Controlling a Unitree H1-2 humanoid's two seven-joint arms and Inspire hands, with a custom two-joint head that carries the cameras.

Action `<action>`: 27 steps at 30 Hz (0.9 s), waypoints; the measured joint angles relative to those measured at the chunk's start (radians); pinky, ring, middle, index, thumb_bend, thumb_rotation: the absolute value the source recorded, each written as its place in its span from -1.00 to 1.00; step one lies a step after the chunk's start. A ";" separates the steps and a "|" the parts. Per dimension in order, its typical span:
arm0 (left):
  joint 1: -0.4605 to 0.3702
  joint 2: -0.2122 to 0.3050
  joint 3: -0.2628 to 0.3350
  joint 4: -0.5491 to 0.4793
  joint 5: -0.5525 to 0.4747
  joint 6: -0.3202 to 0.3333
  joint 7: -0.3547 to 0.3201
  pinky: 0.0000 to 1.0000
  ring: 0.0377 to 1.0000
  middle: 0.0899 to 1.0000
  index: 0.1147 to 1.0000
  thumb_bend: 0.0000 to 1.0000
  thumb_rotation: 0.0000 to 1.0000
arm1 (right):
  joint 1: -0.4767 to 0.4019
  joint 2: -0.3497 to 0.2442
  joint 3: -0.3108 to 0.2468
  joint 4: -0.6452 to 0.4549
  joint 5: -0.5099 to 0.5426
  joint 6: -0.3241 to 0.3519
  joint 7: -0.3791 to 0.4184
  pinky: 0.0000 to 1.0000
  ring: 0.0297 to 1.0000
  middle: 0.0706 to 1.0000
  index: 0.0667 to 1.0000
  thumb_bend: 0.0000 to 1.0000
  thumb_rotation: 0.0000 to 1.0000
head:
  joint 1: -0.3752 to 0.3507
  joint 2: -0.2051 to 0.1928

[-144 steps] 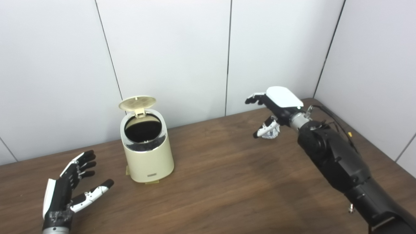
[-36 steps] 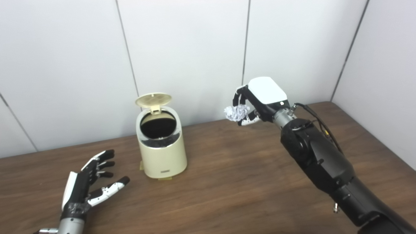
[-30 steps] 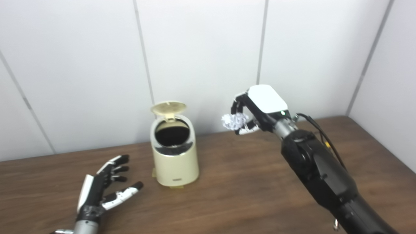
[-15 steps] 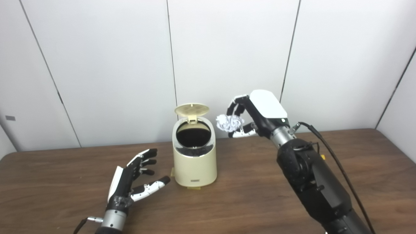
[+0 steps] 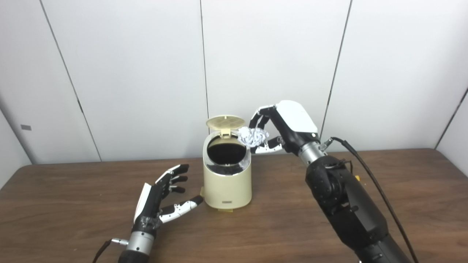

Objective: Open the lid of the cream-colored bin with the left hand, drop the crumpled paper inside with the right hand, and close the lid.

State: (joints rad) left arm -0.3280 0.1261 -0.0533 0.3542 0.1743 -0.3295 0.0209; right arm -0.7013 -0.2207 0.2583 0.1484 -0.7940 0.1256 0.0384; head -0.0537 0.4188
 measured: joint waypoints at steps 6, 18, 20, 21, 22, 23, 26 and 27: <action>0.001 -0.001 -0.002 -0.002 -0.001 0.002 0.005 0.23 0.53 0.66 0.66 0.59 -0.47 | -0.007 0.006 0.010 0.010 0.000 -0.002 -0.002 0.50 0.15 -0.16 -0.06 0.06 -0.99 | 0.002 0.003; 0.002 -0.005 -0.010 -0.009 0.001 0.015 0.006 0.22 0.54 0.66 0.67 0.59 -0.46 | -0.017 0.041 0.050 0.053 -0.005 -0.011 -0.032 0.55 0.17 -0.17 -0.04 0.05 -0.99 | 0.009 0.011; 0.003 -0.006 -0.010 -0.010 0.001 0.019 0.006 0.22 0.53 0.66 0.67 0.59 -0.46 | -0.017 0.043 0.053 0.061 -0.005 -0.011 -0.033 0.57 0.18 -0.17 -0.04 0.05 -0.99 | 0.011 0.014; 0.003 -0.007 -0.011 -0.011 0.001 0.019 0.006 0.22 0.53 0.66 0.66 0.60 -0.44 | -0.017 0.043 0.055 0.065 -0.005 -0.011 -0.033 0.57 0.19 -0.17 -0.04 0.05 -0.99 | 0.011 0.015; 0.003 -0.007 -0.011 -0.011 0.001 0.019 0.006 0.23 0.53 0.66 0.66 0.61 -0.43 | -0.017 0.044 0.056 0.067 -0.005 -0.011 -0.033 0.56 0.19 -0.16 -0.05 0.05 -0.99 | 0.011 0.017; 0.004 -0.008 -0.011 -0.011 0.001 0.020 0.007 0.23 0.53 0.66 0.67 0.61 -0.43 | -0.017 0.045 0.056 0.068 -0.004 -0.010 -0.033 0.55 0.18 -0.16 -0.05 0.05 -0.99 | 0.011 0.017; 0.004 -0.011 -0.011 -0.013 0.004 0.025 0.007 0.24 0.52 0.66 0.66 0.60 -0.43 | -0.017 0.050 0.054 0.068 0.012 -0.008 -0.028 0.48 0.17 -0.17 0.00 0.05 -0.99 | 0.012 0.018; 0.004 -0.012 -0.011 -0.013 0.007 0.025 0.007 0.24 0.52 0.66 0.66 0.60 -0.44 | -0.017 0.052 0.053 0.068 0.021 -0.005 -0.022 0.47 0.17 -0.17 0.01 0.05 -0.98 | 0.014 0.018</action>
State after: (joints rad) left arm -0.3238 0.1143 -0.0642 0.3410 0.1808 -0.3043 0.0283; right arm -0.7181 -0.1683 0.3117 0.2165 -0.7726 0.1205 0.0166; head -0.0399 0.4372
